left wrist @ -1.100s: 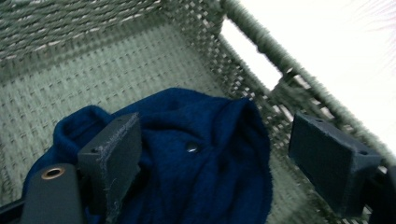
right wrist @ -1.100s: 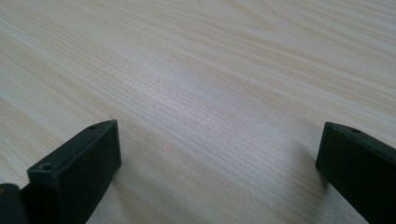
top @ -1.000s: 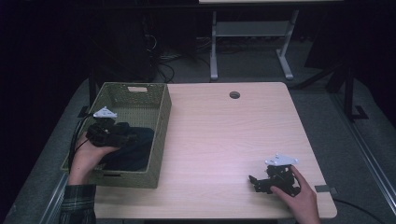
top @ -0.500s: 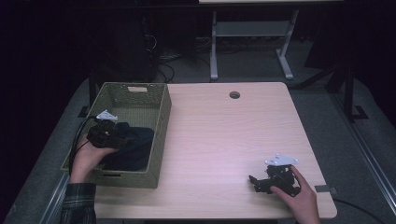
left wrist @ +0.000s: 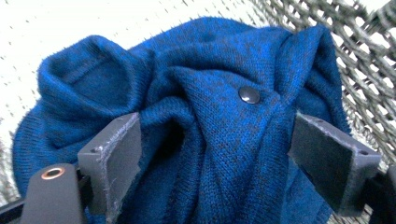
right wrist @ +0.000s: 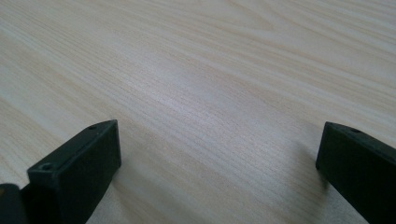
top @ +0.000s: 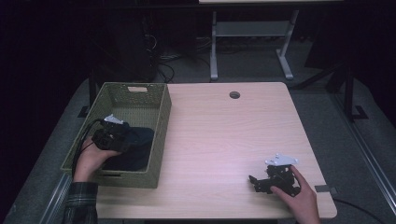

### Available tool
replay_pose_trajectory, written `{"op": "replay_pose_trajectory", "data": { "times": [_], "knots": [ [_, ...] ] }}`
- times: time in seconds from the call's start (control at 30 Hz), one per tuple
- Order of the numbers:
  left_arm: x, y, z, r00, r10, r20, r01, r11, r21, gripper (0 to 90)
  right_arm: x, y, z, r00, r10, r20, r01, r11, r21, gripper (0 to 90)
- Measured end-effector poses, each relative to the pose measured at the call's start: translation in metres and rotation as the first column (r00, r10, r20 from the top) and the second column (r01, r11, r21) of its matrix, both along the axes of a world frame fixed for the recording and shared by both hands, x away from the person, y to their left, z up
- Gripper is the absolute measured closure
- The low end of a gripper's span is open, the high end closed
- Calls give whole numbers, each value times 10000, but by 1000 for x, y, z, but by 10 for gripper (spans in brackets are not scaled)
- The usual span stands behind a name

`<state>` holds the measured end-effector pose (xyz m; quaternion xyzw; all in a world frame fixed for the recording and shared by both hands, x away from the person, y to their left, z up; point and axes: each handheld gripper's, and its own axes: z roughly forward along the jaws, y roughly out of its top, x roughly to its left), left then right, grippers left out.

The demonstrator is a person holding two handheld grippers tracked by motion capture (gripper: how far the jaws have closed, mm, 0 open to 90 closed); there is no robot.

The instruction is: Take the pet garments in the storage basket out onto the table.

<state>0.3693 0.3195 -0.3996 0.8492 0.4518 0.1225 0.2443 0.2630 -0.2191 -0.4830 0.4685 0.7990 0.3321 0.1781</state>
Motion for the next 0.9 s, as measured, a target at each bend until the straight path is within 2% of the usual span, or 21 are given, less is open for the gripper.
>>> {"op": "replay_pose_trajectory", "data": {
  "times": [0.2,0.43,0.57,0.63,0.77,0.8,0.9],
  "knots": [
    [3,-2,-8,9995,62,-299,-55,9997,242,169,0,0,0,10000,-1,-1,1,10000,1,0],
    [5,-5,-14,9988,102,-474,-81,9990,450,169,0,0,0,10000,-1,-1,1,10000,0,0],
    [7,-8,-20,9965,122,-825,-72,9982,603,170,0,0,0,10000,0,-3,0,10000,-2,0],
    [7,-7,-21,9956,176,-916,-122,9982,584,171,0,0,0,10000,0,-3,0,10000,-1,0],
    [8,-9,-26,9931,241,-1151,-149,9967,800,175,0,0,0,10000,0,-4,0,10000,1,0],
    [8,-9,-26,9929,246,-1159,-142,9959,897,191,0,0,0,10000,1,-2,-1,10000,0,0],
    [8,-9,-27,9913,321,-1280,-213,9962,850,235,0,0,0,10000,2,-2,-2,10000,0,0]
  ]
}}
